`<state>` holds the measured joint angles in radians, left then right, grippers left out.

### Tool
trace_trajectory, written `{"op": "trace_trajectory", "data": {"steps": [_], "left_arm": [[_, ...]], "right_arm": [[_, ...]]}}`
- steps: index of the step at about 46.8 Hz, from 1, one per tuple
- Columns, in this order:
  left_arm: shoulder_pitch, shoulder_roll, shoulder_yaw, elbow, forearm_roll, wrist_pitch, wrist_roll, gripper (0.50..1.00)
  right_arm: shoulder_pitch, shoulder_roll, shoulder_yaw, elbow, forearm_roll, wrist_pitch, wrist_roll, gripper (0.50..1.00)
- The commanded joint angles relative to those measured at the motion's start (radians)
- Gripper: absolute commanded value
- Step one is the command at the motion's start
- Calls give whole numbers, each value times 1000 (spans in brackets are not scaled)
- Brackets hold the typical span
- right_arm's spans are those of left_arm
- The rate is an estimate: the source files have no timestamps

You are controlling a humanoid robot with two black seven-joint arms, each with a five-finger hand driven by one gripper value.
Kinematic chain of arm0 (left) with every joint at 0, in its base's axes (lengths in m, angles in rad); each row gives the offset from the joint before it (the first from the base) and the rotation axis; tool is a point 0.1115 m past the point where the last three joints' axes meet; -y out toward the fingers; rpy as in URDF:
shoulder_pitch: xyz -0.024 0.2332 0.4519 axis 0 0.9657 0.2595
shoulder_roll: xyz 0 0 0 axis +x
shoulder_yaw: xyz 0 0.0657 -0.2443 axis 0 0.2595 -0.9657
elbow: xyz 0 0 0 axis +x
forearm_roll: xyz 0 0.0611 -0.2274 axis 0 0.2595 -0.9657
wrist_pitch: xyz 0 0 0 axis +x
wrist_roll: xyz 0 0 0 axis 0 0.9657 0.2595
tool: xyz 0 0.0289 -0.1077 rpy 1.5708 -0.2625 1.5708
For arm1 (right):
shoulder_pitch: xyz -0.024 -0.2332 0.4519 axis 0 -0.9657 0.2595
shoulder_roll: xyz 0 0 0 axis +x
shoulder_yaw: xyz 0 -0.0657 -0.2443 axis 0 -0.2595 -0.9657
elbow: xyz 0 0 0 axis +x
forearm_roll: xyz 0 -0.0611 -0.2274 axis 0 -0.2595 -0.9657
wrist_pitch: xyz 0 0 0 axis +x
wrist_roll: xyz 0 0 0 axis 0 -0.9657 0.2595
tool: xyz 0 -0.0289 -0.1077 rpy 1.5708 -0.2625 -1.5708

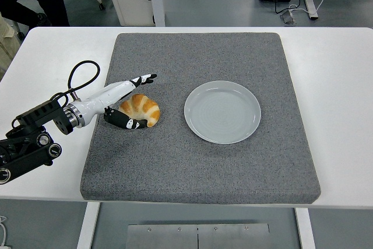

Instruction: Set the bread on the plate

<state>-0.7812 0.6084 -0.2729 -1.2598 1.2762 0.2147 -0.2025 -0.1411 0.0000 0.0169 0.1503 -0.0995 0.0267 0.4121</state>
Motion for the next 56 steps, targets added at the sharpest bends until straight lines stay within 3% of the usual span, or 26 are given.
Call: {"op": "trace_trajectory", "data": {"steps": [1,37,46,56], "left_arm": [[-1,-1,0,5,0,0,0,969],[-6,-15,-2,51,-5,2,-3,961],[-4,-21,0,53,-3,9,-5,902],[-1,-30,0,62,-5,11,-5,872]], "right_arm": [[0,0,0,0,0,1,-1,1000],[0,0,0,0,0,-1,-1,1000],[0,0,0,0,0,-1,1,1000],[0,0,0,0,0,-1,1,1000]]}}
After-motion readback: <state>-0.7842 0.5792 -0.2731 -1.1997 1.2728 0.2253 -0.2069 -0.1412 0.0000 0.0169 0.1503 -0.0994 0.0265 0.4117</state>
